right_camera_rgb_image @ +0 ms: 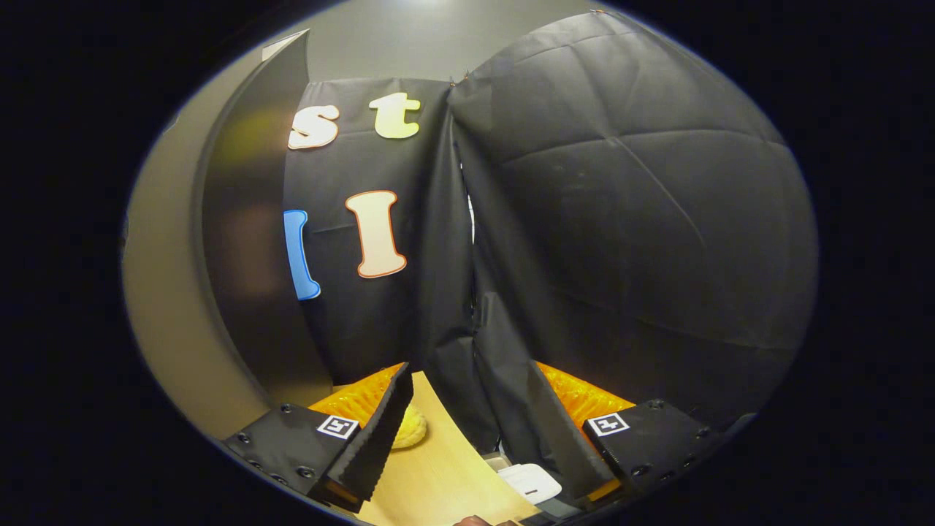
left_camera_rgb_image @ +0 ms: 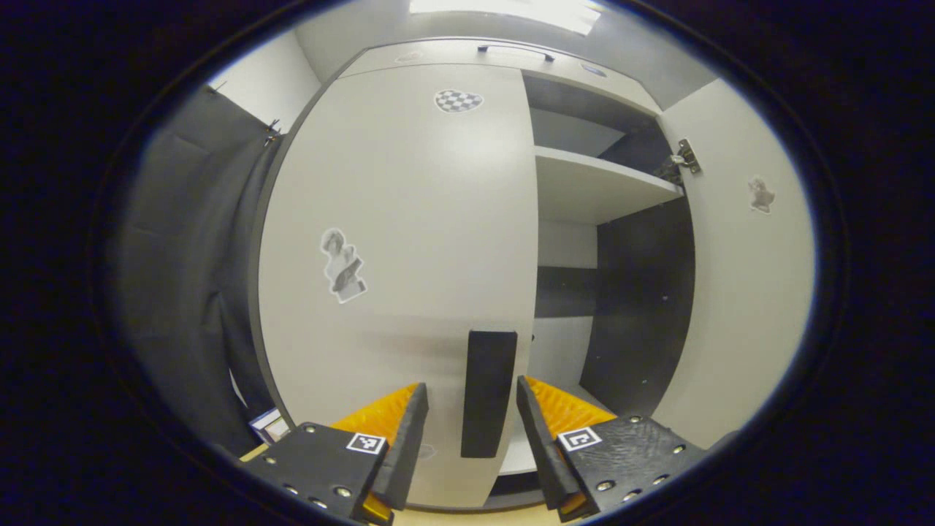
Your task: Open the right door of the double-door shoe cabinet with the right hand, and open the left door with the left hand.
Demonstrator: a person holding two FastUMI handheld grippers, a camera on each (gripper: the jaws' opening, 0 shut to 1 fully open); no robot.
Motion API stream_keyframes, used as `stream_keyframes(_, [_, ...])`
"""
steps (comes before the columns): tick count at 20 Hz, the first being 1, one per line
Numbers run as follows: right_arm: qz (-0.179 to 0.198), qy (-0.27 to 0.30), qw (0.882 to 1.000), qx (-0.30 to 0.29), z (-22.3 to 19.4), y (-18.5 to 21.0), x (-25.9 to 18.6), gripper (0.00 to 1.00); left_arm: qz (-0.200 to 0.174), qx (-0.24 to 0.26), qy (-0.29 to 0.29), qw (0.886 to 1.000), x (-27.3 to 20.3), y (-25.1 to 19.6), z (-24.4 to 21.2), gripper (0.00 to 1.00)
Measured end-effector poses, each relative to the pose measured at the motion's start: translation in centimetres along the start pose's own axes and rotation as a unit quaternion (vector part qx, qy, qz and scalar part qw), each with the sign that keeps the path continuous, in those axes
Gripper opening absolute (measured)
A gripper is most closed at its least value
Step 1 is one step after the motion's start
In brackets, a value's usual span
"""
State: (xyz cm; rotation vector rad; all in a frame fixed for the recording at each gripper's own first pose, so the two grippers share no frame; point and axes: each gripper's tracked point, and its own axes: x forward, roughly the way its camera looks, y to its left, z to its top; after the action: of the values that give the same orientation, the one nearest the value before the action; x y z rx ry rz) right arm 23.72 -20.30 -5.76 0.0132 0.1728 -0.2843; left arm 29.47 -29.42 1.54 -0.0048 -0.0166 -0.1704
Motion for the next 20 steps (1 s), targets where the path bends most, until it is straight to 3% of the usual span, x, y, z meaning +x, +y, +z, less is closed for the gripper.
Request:
stream_keyframes(1, [0.009,-0.001,1.000,-0.005,0.2,0.2,0.8,0.98,0.006,0.003,0.000,1.000,0.3,0.0,0.1,0.70])
stream_keyframes(4, [0.042,0.009,0.999,-0.018,-0.2,0.9,3.1,0.98,0.007,-0.017,0.006,1.000,1.5,-0.7,0.0,0.46])
stream_keyframes(5, [0.045,0.010,0.999,-0.024,-0.2,0.8,3.7,0.93,0.014,-0.025,0.008,1.000,1.5,-0.6,0.0,0.42])
stream_keyframes(9, [0.054,0.014,0.998,-0.042,-0.4,0.9,4.6,0.98,0.036,0.005,0.013,0.999,1.4,-0.7,-0.2,0.25])
stream_keyframes(10, [0.056,0.018,0.997,-0.041,-0.7,1.0,4.7,0.92,0.037,0.006,0.016,0.999,1.5,-0.6,-0.5,0.22])
stream_keyframes(12, [0.062,0.017,0.997,-0.035,-0.5,1.1,4.5,0.98,0.034,0.001,0.019,0.999,1.6,-0.6,-0.5,0.11])
stream_keyframes(13, [0.063,0.015,0.997,-0.032,-0.4,1.1,4.5,0.98,0.031,-0.007,0.019,0.999,1.3,-0.7,-0.4,0.12])
stream_keyframes(14, [0.063,0.014,0.997,-0.029,-0.4,1.1,4.6,0.98,0.027,-0.008,0.022,0.999,1.5,-0.8,-0.5,0.06])
stream_keyframes(15, [0.063,0.013,0.998,-0.025,-0.4,1.1,4.6,0.93,0.025,-0.005,0.024,0.999,1.4,-0.7,-0.5,0.07])
stream_keyframes(18, [0.056,0.008,0.998,-0.022,-0.3,1.0,4.4,0.92,0.021,-0.005,0.027,0.999,1.2,-0.7,-0.6,0.07])
stream_keyframes(19, [0.051,0.005,0.998,-0.021,-0.1,0.8,4.2,0.98,0.017,-0.008,0.026,0.999,1.0,-0.7,-0.6,0.07])
stream_keyframes(20, [0.047,0.004,0.999,-0.017,-0.1,0.7,3.9,0.92,0.012,-0.009,0.026,1.000,0.8,-0.7,-0.6,0.07])
